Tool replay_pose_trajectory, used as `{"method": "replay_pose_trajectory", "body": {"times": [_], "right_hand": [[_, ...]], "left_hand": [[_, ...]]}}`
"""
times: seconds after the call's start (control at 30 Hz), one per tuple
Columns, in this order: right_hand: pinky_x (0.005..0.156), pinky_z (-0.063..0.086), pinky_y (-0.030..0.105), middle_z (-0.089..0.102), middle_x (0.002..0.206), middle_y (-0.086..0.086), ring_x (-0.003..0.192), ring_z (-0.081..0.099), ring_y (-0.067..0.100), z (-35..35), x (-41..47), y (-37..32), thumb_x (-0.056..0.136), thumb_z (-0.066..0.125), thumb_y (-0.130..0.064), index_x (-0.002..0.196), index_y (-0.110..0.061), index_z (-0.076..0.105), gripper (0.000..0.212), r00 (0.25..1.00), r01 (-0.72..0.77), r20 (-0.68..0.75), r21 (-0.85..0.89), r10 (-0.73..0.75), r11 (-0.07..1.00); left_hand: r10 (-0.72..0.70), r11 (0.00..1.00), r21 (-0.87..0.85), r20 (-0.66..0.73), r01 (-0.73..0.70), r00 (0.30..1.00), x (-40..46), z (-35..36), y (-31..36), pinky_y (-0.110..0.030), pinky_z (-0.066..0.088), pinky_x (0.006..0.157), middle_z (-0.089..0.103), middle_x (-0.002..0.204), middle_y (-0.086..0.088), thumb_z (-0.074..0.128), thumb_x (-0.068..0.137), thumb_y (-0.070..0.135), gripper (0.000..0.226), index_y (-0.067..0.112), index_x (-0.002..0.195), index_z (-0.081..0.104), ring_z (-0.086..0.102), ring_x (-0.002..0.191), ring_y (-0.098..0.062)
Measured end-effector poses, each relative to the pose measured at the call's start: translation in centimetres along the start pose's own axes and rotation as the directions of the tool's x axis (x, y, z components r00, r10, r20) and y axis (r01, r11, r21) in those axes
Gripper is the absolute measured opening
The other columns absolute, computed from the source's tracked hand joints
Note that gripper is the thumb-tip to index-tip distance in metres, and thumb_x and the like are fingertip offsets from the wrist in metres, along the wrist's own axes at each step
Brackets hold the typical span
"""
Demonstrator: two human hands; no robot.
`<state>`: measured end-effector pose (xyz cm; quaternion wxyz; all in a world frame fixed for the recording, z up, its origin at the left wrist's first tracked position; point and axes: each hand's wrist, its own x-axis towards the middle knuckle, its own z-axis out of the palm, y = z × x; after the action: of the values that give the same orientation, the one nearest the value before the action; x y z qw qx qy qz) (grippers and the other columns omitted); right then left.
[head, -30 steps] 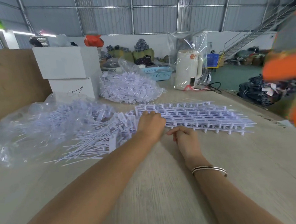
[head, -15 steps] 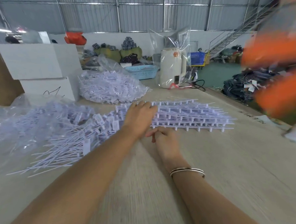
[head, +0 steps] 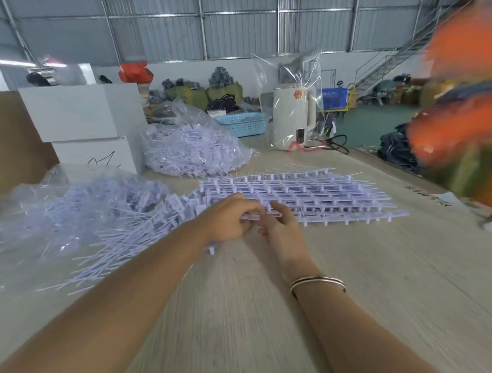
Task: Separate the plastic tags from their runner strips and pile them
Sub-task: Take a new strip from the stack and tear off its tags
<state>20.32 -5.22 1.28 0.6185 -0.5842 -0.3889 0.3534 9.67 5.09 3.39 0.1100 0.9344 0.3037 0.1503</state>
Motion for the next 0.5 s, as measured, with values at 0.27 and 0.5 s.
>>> {"method": "replay_pose_trajectory", "body": {"times": [0.27, 0.5], "right_hand": [[0.053, 0.028, 0.025, 0.053, 0.075, -0.007, 0.069, 0.051, 0.011, 0.2, -0.1, 0.8, 0.087, 0.046, -0.007, 0.147, -0.022, 0.023, 0.066, 0.968, 0.240, 0.035, -0.435, -0.250, 0.868], [0.077, 0.042, 0.026, 0.053, 0.119, -0.004, 0.093, 0.054, -0.003, 0.2, -0.3, 0.5, 0.089, 0.044, -0.001, 0.145, -0.044, 0.011, 0.077, 0.923, 0.336, -0.117, -0.218, -0.367, 0.916]], "left_hand": [[0.030, 0.995, 0.102, -0.198, -0.010, 0.980, 0.0, -1.8, 1.4, -0.026, 0.040, 0.075, 0.052, 0.100, 0.005, 0.057, 0.082, 0.013, 0.027, 0.024, 0.107, 0.057, 0.054, 0.091, -0.013], [0.219, 0.915, 0.402, -0.588, 0.046, 0.778, -0.3, -3.4, 3.1, -0.027, 0.020, 0.079, 0.070, 0.081, 0.005, 0.055, 0.078, 0.009, 0.021, 0.018, 0.087, 0.071, 0.053, 0.089, -0.021]]}}
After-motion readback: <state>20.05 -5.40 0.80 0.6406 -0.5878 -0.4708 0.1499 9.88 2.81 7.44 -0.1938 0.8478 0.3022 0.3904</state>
